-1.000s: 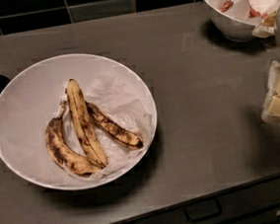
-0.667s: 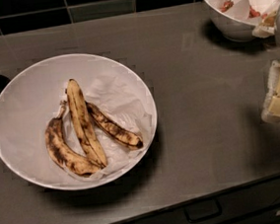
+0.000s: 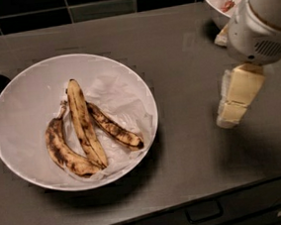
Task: Pick banana from white bowl
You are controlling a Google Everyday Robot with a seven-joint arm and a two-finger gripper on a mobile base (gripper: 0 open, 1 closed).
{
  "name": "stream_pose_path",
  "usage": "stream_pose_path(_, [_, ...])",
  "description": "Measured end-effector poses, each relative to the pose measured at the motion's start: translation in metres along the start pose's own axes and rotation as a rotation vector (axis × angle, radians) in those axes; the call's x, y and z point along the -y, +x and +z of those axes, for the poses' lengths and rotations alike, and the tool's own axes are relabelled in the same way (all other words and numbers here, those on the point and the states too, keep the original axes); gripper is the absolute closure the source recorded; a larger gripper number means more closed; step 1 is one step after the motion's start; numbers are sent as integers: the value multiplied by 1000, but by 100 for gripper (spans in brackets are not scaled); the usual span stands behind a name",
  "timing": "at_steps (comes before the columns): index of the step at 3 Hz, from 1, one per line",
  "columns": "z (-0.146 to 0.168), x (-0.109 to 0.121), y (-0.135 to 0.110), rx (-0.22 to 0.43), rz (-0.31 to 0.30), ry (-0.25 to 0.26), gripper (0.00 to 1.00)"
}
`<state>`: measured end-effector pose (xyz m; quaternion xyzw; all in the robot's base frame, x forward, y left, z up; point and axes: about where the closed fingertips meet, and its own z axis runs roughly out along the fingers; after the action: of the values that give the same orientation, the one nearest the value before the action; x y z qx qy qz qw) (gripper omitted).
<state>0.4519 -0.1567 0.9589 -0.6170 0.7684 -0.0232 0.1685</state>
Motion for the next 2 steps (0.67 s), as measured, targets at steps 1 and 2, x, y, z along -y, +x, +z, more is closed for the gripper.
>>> stream_pose_path(1, [46,-17,-78,66,-141,-86,0])
stream_pose_path(2, [40,-22,-88,82,-147,-78,0])
